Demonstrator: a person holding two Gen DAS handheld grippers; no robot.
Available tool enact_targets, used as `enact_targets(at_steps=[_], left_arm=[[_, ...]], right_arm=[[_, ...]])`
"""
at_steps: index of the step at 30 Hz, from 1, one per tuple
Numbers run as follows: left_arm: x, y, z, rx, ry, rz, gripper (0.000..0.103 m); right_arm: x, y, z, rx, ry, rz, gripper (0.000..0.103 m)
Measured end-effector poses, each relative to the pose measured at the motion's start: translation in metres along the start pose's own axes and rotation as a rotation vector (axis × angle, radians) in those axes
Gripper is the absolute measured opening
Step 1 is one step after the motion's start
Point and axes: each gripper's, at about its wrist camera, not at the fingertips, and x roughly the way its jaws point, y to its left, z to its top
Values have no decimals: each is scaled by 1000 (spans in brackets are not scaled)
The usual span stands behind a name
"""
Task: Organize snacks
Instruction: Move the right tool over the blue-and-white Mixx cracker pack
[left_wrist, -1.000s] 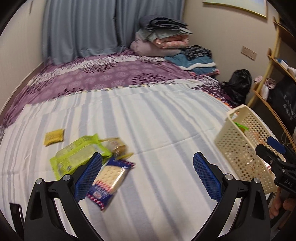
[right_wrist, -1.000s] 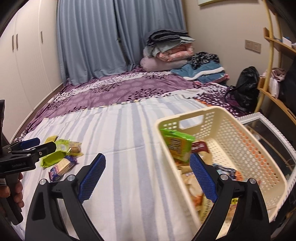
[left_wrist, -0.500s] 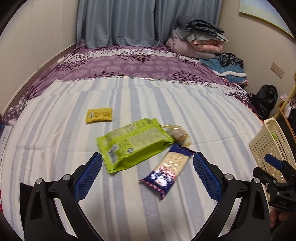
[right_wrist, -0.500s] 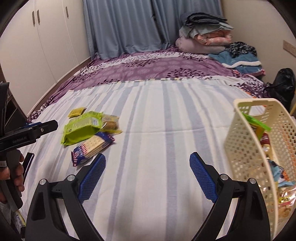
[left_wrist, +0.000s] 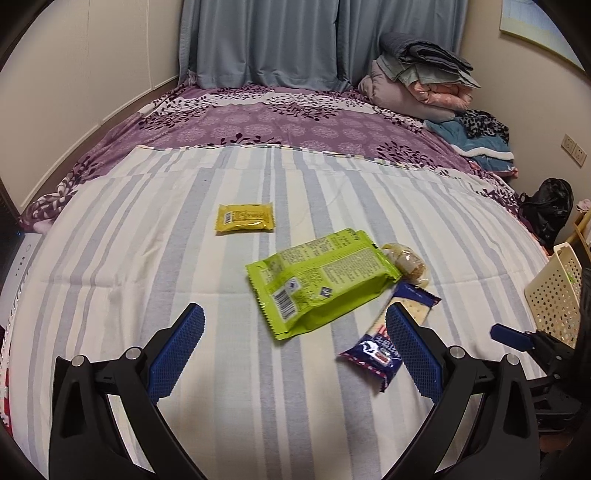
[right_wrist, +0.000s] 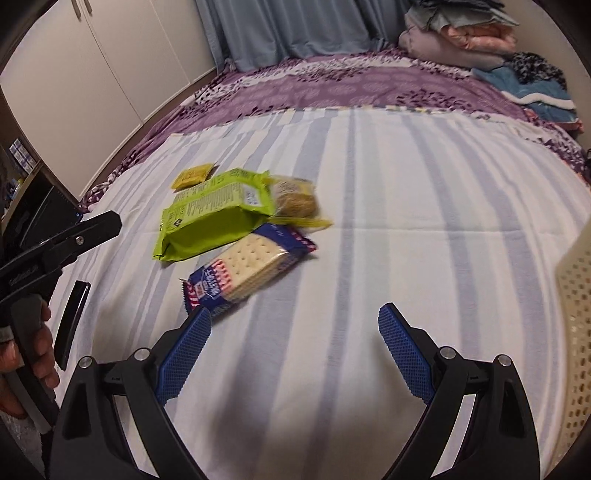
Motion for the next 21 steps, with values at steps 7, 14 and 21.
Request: enact_targets(at_steps=[7, 14, 21], left_arm=[[-1, 28, -5, -44, 1, 23, 100], [1, 45, -8, -76, 3, 31, 100], [5, 46, -7, -75, 9, 27, 100]], right_arm=[[37, 24, 15, 15, 43, 30, 91], [60, 38, 33, 9, 39, -52, 91], [75, 45, 34, -49, 49, -121, 91]])
